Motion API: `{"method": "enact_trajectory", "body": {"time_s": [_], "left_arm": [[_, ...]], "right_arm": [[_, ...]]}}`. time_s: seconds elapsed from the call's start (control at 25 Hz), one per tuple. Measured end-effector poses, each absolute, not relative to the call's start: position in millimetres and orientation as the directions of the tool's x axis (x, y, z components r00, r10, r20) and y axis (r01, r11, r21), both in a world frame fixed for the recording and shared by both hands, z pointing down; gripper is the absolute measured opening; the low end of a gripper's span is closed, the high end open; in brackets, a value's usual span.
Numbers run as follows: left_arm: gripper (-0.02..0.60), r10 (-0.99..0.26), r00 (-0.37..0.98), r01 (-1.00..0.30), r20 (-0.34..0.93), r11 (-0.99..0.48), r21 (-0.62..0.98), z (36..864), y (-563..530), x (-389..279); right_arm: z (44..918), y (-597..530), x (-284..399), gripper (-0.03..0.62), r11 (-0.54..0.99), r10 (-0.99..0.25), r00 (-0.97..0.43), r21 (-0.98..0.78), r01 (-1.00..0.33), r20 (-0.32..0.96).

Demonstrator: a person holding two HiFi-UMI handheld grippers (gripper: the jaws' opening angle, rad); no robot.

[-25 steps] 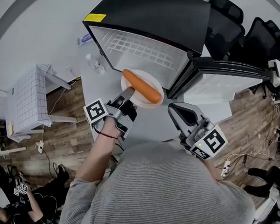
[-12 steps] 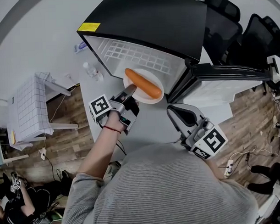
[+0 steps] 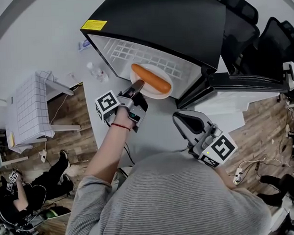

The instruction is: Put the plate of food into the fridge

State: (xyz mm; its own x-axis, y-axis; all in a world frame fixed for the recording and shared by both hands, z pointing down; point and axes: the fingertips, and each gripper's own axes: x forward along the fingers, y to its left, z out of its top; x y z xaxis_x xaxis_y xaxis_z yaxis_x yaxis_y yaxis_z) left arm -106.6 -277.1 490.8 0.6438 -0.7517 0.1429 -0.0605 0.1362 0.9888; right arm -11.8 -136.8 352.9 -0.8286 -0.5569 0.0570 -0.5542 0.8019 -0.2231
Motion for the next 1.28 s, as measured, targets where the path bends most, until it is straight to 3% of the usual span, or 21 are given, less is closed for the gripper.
{"method": "enact_trajectory", "body": {"time_s": [1.28], "left_arm": [[0.055, -0.859, 0.484, -0.008, 0.163, 0.182, 0.983, 506, -343, -82]], "right_arm": [[367, -146, 6, 0.015, 0.799, -0.553, -0.829, -0.228, -0.556, 0.084]]}}
